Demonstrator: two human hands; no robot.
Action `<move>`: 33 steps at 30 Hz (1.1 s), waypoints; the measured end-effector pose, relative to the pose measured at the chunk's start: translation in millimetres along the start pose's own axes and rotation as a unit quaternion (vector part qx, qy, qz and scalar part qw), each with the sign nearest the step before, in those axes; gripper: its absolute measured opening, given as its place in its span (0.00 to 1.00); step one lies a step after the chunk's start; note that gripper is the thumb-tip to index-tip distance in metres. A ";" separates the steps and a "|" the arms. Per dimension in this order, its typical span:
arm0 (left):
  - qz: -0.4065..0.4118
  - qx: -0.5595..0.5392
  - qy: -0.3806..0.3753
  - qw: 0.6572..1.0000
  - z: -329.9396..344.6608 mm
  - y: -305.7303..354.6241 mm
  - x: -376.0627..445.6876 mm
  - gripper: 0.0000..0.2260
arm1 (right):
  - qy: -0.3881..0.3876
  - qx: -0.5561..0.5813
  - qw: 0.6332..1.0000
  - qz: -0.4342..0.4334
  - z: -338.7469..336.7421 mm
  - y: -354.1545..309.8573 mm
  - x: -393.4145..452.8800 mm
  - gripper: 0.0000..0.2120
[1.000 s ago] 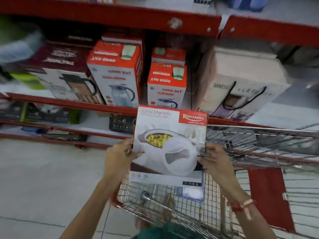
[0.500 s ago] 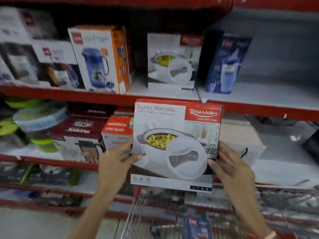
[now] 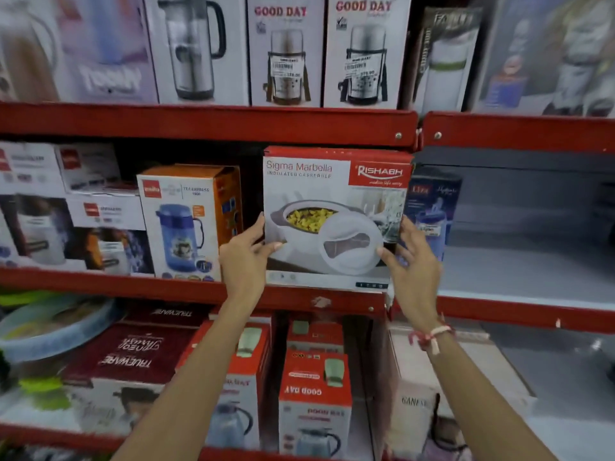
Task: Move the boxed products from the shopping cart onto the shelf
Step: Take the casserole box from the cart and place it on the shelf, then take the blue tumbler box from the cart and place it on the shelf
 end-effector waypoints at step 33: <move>-0.081 0.173 -0.288 0.938 79.8 -178.6 -361.6 0.11 | -0.219 -0.296 0.895 0.254 -70.6 230.3 -374.0 0.07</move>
Point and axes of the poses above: each hand's wrist, its own x-axis towards the middle knuckle, its own z-axis out of the palm, y = z × x, the point moved 6 cm from there along x, towards the middle knuckle, and after that the axes turned 6 degrees about -x, right-handed, at the moved point
